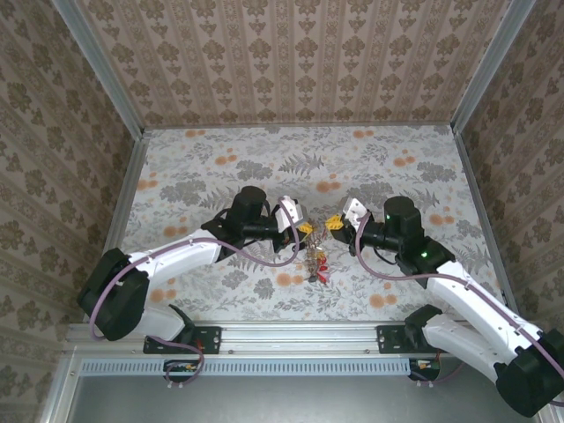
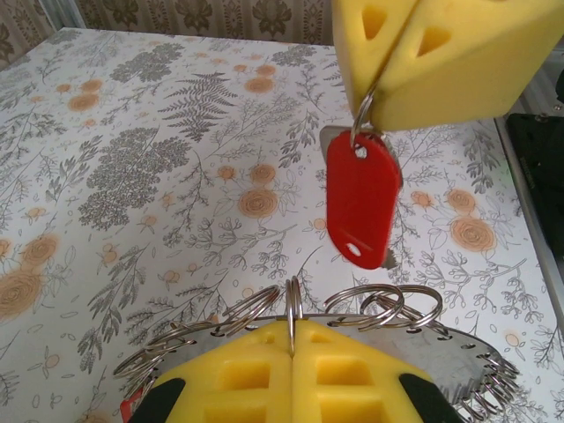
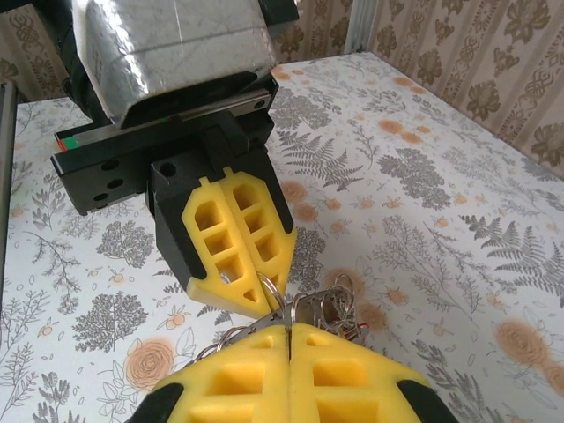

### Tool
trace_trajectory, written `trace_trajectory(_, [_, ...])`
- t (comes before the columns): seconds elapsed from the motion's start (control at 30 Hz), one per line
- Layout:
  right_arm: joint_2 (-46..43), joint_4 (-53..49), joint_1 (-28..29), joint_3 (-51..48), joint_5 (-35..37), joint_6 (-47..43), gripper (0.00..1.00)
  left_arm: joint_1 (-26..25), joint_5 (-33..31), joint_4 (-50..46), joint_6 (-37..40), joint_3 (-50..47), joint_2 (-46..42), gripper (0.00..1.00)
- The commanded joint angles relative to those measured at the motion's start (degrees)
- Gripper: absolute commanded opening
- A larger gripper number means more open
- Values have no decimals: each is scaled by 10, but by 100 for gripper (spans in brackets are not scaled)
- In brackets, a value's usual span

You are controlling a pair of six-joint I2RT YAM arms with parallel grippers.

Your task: Put the keys on the keyring

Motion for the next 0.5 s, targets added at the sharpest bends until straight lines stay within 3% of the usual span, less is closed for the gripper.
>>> trace_trajectory(0.0, [-9, -12, 3, 19, -10, -16, 0, -3, 0, 7, 18, 24, -12, 0])
trace_trajectory(0.47, [12, -20, 14, 40, -34, -26, 0, -5, 1, 17, 10, 25, -10, 0])
